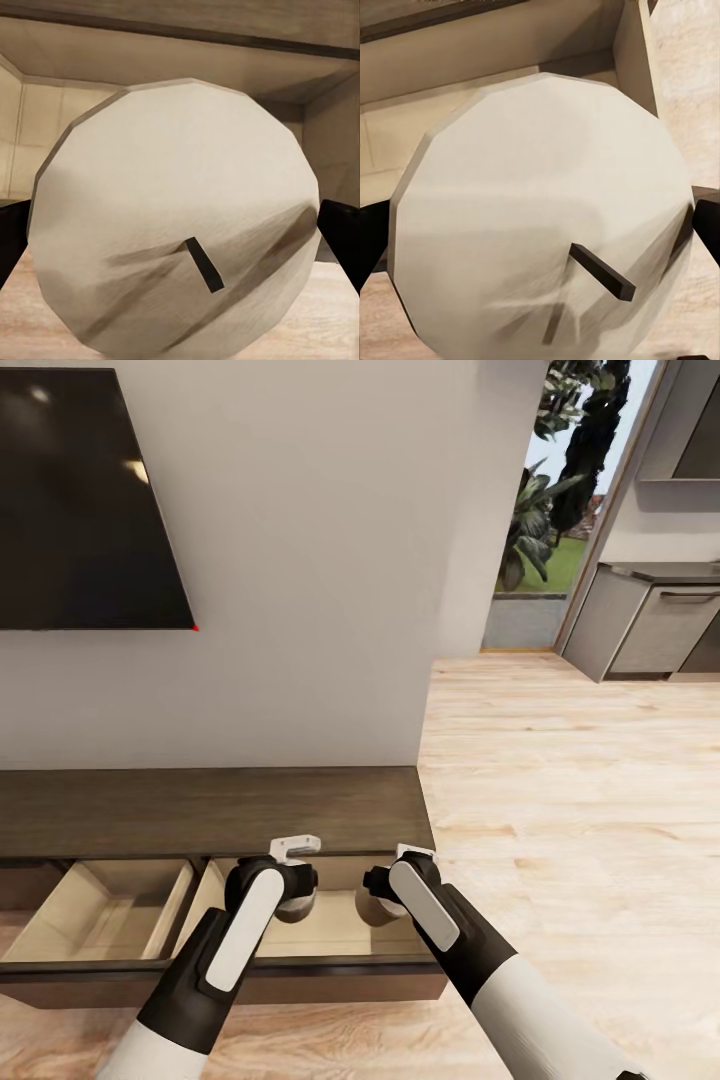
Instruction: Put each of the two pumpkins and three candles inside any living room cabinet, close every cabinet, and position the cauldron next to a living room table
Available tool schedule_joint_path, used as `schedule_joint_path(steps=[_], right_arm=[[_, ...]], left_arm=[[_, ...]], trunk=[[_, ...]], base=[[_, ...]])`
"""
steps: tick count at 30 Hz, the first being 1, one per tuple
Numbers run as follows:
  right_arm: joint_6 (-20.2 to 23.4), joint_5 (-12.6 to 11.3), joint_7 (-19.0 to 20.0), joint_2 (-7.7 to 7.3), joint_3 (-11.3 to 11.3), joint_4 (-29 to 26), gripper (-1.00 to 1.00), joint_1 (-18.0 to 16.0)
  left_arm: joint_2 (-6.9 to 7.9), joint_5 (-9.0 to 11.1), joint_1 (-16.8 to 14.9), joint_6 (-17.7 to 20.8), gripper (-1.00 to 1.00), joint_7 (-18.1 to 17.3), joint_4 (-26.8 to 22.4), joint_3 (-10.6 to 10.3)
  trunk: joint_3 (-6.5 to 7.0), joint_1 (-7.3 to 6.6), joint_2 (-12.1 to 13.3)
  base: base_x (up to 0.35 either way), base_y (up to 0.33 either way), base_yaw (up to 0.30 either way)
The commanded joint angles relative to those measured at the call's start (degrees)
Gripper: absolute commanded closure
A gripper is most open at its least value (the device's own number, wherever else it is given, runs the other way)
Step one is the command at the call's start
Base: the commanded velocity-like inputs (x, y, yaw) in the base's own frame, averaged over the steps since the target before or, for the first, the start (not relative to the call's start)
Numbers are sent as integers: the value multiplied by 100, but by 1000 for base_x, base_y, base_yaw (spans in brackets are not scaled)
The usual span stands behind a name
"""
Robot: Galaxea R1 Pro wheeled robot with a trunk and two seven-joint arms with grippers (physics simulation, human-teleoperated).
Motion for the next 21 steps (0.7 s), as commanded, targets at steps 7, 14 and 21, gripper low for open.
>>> schedule_joint_path(steps=[7, 14, 21], right_arm=[[19, -36, 0, -2, 40, -37, 100, -6], [11, -42, 24, -2, 244, -65, 100, -6], [11, -42, 25, -2, 257, -78, 100, -6]], left_arm=[[2, 60, -5, 12, 100, 50, -18, -11], [12, 62, -5, 17, 100, -4, -47, -19], [6, 60, -5, 21, 100, -63, -49, -45]], trunk=[[-5, 0, -3], [-5, 0, -3], [-5, 0, -3]], base=[[0, 0, 0], [5, 0, 0], [136, 0, 0]])
